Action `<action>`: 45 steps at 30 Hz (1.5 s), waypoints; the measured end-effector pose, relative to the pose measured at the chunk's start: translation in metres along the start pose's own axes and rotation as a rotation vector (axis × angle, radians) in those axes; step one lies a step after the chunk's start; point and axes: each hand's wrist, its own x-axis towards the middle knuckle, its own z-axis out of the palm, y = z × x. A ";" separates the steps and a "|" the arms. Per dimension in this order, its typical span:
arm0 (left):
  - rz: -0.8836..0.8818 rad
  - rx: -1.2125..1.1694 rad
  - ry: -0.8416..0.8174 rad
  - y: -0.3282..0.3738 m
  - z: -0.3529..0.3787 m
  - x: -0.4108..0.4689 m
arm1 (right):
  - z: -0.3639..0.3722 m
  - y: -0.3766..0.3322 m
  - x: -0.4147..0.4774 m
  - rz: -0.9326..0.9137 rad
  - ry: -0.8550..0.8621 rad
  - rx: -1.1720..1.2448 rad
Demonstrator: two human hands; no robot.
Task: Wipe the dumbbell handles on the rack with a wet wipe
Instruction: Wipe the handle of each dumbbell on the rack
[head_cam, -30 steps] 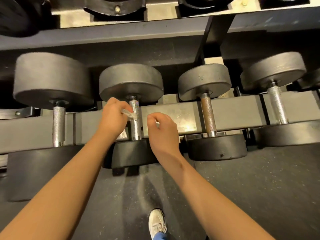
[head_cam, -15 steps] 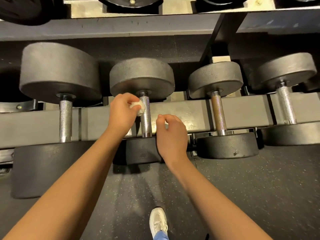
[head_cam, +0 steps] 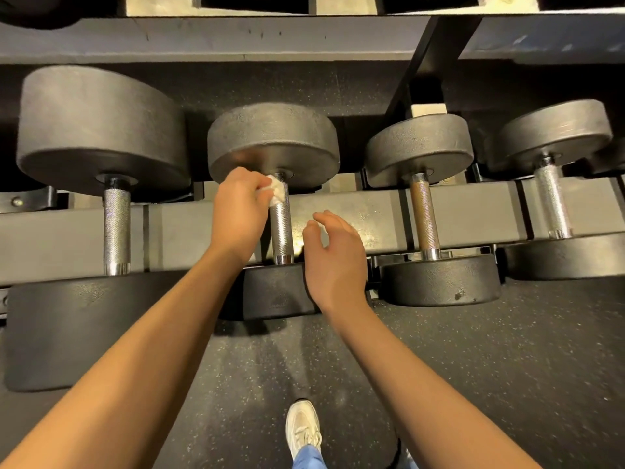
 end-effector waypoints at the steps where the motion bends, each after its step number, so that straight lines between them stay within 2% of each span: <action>1: -0.004 0.008 -0.027 -0.003 -0.001 -0.002 | 0.000 0.000 0.000 -0.002 0.008 0.005; 7: 0.195 0.128 -0.342 -0.013 -0.019 -0.007 | 0.001 0.001 -0.001 0.017 0.047 0.052; 10: 0.334 0.153 -0.212 -0.012 -0.016 0.000 | 0.002 0.002 -0.001 0.024 0.058 0.066; 13: 0.319 0.171 -0.069 -0.009 -0.008 0.010 | 0.002 0.002 0.000 0.005 0.057 0.072; 15: 0.315 0.151 -0.066 -0.011 -0.004 0.006 | 0.001 0.002 0.000 -0.004 0.058 0.075; 17: 0.330 0.149 -0.135 -0.018 -0.006 -0.003 | 0.002 0.003 0.000 -0.011 0.066 0.080; 20: 0.468 0.204 -0.319 -0.023 -0.020 -0.009 | 0.003 0.004 -0.001 -0.014 0.074 0.083; 22: 0.564 0.259 -0.379 -0.021 -0.024 -0.003 | 0.004 0.005 -0.001 -0.010 0.082 0.095; 24: 0.564 0.280 -0.304 -0.016 -0.021 0.006 | 0.004 0.005 0.000 -0.013 0.094 0.103; 27: 0.464 0.266 -0.150 -0.012 -0.012 0.017 | 0.005 0.006 -0.001 -0.006 0.083 0.119; 29: 0.437 0.229 -0.139 -0.013 -0.010 0.012 | 0.004 0.006 -0.001 -0.004 0.074 0.119; 31: 0.458 0.202 -0.212 -0.019 -0.012 0.000 | 0.003 0.006 -0.001 -0.021 0.086 0.118; 35: 0.439 0.116 -0.496 -0.031 -0.023 -0.012 | 0.005 0.006 -0.001 -0.017 0.105 0.124; 37: 0.489 0.126 -0.555 -0.031 -0.024 -0.009 | 0.005 0.007 -0.001 -0.011 0.113 0.125; 40: 0.571 0.176 -0.461 -0.027 -0.021 -0.008 | 0.006 0.007 -0.001 -0.015 0.118 0.125; 45: 0.577 0.222 -0.215 -0.021 -0.013 -0.001 | 0.007 0.007 -0.001 -0.030 0.126 0.130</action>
